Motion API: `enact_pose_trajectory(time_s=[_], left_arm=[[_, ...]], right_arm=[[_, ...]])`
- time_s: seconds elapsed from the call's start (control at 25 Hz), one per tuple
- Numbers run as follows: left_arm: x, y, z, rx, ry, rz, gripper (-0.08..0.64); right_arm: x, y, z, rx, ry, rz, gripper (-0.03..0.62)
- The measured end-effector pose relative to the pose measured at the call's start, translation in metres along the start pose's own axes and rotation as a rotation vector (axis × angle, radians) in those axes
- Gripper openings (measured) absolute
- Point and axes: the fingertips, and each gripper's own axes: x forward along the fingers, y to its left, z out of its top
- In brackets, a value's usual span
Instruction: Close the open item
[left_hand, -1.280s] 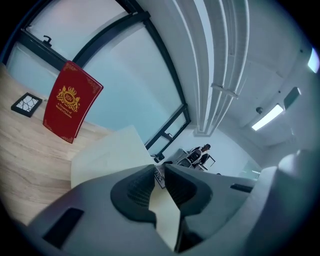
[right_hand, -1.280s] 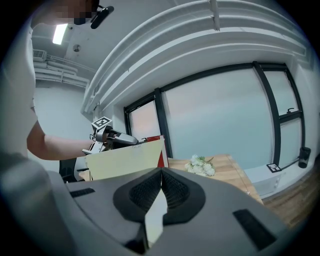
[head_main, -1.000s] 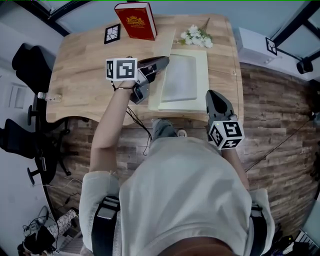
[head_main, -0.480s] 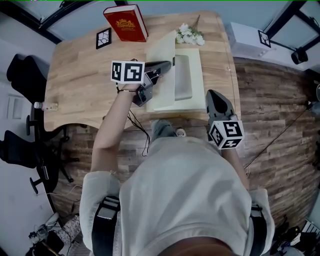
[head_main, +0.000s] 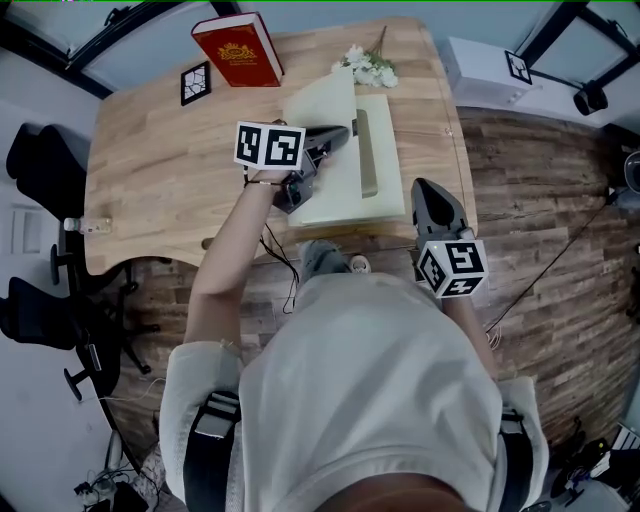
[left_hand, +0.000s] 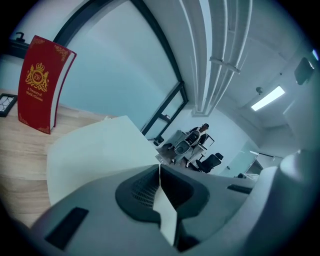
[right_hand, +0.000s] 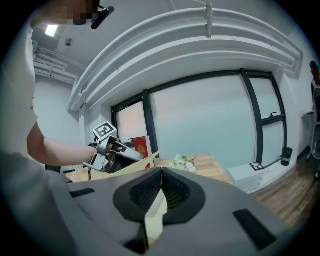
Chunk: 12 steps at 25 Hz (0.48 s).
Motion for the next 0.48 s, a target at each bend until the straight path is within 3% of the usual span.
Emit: enact_pose_trajectory(time_s=[0.48], left_arm=[[0.041,0.006,-0.022,0.043,0.078,0.054,0.02]], right_arm=[[-0.005,-0.011,-0.007,0.021,0.014,-0.035,0.018]])
